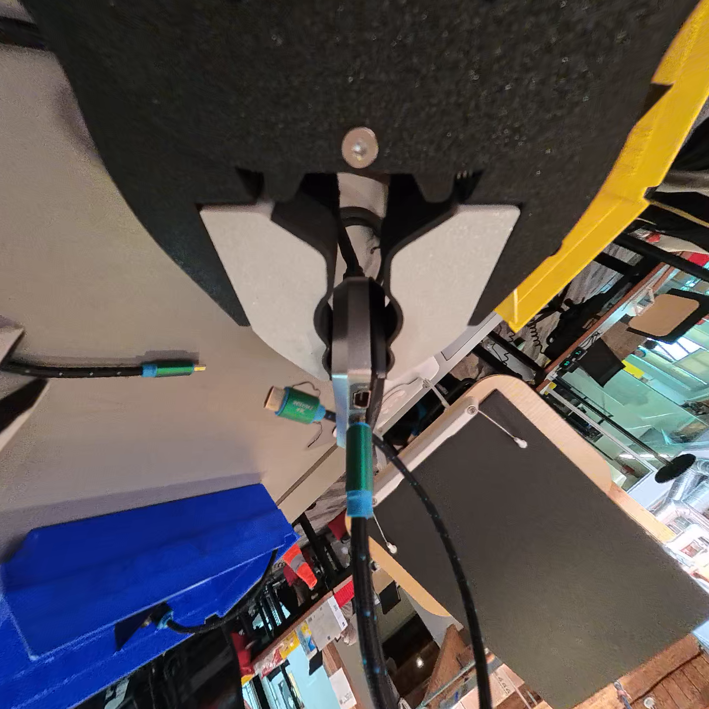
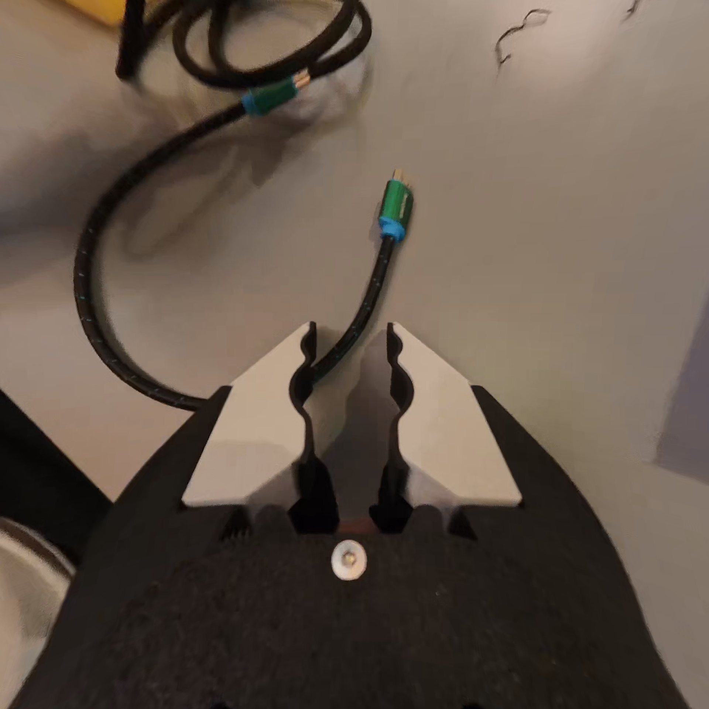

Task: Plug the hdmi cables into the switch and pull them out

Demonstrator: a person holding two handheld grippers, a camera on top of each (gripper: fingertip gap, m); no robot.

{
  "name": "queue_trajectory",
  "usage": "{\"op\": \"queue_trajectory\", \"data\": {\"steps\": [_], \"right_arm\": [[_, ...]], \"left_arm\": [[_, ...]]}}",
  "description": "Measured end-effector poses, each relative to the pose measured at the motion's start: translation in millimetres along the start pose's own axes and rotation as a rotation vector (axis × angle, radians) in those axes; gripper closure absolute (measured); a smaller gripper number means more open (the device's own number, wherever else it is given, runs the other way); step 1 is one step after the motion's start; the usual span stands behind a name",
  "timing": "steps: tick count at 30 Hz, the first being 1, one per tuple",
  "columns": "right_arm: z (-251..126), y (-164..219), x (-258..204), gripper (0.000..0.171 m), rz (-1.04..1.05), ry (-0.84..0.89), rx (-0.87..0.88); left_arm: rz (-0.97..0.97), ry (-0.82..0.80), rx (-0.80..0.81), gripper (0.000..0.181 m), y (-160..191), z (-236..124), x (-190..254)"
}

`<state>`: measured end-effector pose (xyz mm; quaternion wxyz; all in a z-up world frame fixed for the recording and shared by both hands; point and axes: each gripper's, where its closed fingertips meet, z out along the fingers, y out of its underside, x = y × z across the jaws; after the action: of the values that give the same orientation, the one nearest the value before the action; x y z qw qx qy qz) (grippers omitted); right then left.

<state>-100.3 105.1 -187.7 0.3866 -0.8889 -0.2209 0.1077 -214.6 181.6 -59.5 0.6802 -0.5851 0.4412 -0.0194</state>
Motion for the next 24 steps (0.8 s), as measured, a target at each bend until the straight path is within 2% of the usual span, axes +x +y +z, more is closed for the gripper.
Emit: {"op": "queue_trajectory", "data": {"steps": [1,4,7,10,12,14,16,19,21,24], "right_arm": [[4,0,-3,0.135,-0.014,0.005,-0.007],[5,0,-2,0.152,-0.033,0.027,-0.033],[-12,0,40,0.166,0.013,0.135,-0.043],[-69,-19,106,0.166,0.083,0.33,0.084],[-118,-41,131,0.166,0.059,0.472,0.197],[-163,-69,135,0.166,-0.077,0.624,0.291],[-182,-89,119,0.166,-0.183,0.671,0.33],[-160,-93,83,0.165,-0.328,0.612,0.265],[-132,-87,50,0.165,-0.406,0.496,0.214],[-92,-71,-3,0.166,-0.388,0.251,0.128]], "left_arm": [[-0.011,0.005,0.003,0.16,0,0,0],[0.015,-0.006,-0.002,0.16,1,-1,1],[0.03,-0.042,-0.011,0.161,2,-3,-5],[0.009,-0.05,-0.02,0.16,6,-4,-11],[0.01,-0.05,-0.031,0.161,9,-3,-11],[0.008,-0.046,-0.038,0.16,10,0,-10],[0.001,-0.038,-0.042,0.16,11,2,-8],[0.009,-0.024,-0.048,0.16,11,4,-4],[0.019,-0.019,-0.049,0.16,10,3,-2],[0.026,-0.007,-0.054,0.16,11,2,0]]}}
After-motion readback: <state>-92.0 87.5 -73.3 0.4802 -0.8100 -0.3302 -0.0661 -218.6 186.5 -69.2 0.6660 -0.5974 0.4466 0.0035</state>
